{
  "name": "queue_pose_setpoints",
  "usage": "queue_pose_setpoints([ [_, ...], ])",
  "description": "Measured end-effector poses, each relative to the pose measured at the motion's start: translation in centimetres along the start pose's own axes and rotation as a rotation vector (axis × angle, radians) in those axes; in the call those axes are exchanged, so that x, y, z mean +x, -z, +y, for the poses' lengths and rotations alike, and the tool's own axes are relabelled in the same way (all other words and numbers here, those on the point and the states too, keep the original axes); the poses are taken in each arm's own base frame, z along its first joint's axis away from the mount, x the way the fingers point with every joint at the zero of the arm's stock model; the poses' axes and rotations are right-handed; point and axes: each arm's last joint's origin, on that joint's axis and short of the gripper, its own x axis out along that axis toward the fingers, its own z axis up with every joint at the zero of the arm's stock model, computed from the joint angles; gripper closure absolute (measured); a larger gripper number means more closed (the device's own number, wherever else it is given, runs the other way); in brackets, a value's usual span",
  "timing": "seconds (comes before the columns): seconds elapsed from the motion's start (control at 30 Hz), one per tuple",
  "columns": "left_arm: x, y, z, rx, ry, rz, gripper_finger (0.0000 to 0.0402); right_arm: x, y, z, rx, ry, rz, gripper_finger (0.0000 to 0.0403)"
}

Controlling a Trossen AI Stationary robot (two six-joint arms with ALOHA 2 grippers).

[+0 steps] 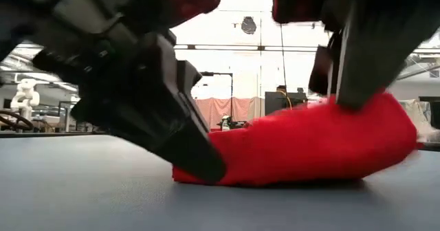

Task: Roll towel
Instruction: Roll the red towel

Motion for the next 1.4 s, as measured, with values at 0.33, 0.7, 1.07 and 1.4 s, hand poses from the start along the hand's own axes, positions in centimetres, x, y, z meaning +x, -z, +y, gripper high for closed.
queue_pose_setpoints([
  [0.33,0.5,-1.0,2.8,-0.264,0.29,0.099,0.0369,-2.0,5.1,3.6,-0.31,0.254,-0.224,0.0234],
  [0.7,0.8,-1.0,4.1,-0.47,0.337,0.178,0.037,2.2,10.4,4.8,-0.493,0.431,-0.426,0.0151],
  [1.07,0.8,-0.8,4.0,-0.526,0.319,0.197,0.037,4.5,10.0,3.3,-0.486,0.493,-0.436,0.0196],
  [1.4,0.9,-0.9,4.1,-0.52,0.289,0.164,0.0357,5.1,8.9,2.3,-0.304,0.437,-0.37,0.0213],
])
